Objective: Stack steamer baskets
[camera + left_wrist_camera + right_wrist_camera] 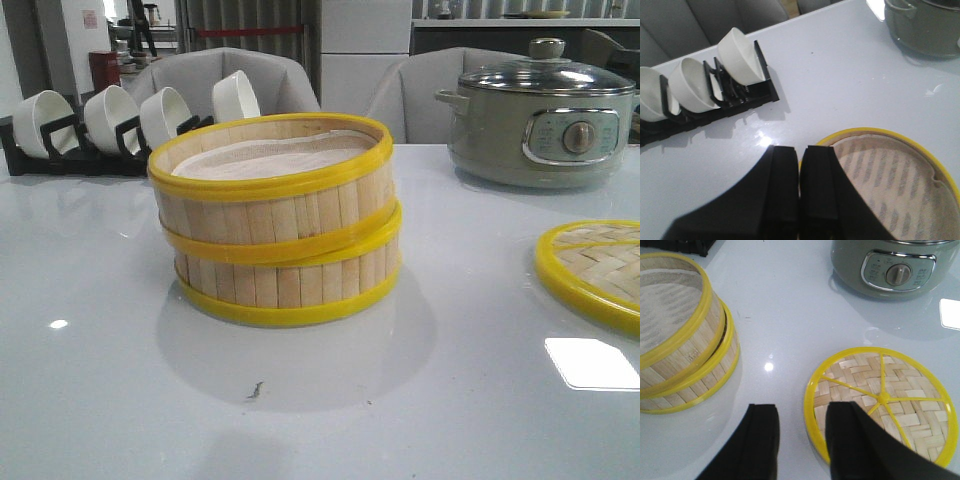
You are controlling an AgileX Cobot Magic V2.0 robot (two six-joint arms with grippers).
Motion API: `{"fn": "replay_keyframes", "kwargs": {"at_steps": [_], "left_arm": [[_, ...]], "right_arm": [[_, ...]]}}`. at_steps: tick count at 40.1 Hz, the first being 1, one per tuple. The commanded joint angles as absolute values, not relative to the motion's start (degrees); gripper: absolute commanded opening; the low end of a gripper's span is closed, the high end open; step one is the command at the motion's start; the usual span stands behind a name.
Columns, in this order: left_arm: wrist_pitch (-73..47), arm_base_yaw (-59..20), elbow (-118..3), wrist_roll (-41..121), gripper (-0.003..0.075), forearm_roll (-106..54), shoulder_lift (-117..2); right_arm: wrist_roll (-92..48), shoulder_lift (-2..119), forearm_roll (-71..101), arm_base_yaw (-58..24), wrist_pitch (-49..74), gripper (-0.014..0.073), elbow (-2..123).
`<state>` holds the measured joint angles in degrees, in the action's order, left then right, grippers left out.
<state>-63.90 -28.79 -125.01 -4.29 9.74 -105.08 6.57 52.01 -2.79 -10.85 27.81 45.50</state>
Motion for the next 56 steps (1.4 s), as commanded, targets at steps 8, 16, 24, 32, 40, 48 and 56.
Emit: {"fn": "replay_keyframes", "kwargs": {"at_steps": [8,16,24,32,40,48,56], "left_arm": [[-61.1,-22.6,-126.4,-4.5,0.0085,9.9,-95.4],[-58.6,-19.0,-119.7,-4.5,0.0085,9.9,-85.2],[-54.9,-17.5,-106.2,-4.5,0.0085,10.1,-72.5],[-48.6,-17.5,-87.0,-6.2,0.0085,10.1,-57.6],[-43.9,-17.5,-69.7,-9.6,0.0085,10.1,-42.4],[-41.6,-17.5,-57.6,-10.5,0.0085,9.5,-30.5],[-39.7,-17.5,-51.2,-10.5,0.0085,9.5,-23.0]], "right_arm": [[6.4,51.5,-3.7,-10.6,22.9,0.0352,47.7],[6.4,51.5,-3.7,-10.6,22.9,0.0352,47.7],[6.4,51.5,-3.7,-10.6,22.9,0.0352,47.7],[6.4,51.5,-3.7,-10.6,22.8,0.0352,47.7],[6.4,51.5,-3.7,-10.6,22.8,0.0352,47.7],[6.4,51.5,-3.7,-10.6,22.8,0.0352,47.7],[6.4,51.5,-3.7,-10.6,22.8,0.0352,47.7]]}}
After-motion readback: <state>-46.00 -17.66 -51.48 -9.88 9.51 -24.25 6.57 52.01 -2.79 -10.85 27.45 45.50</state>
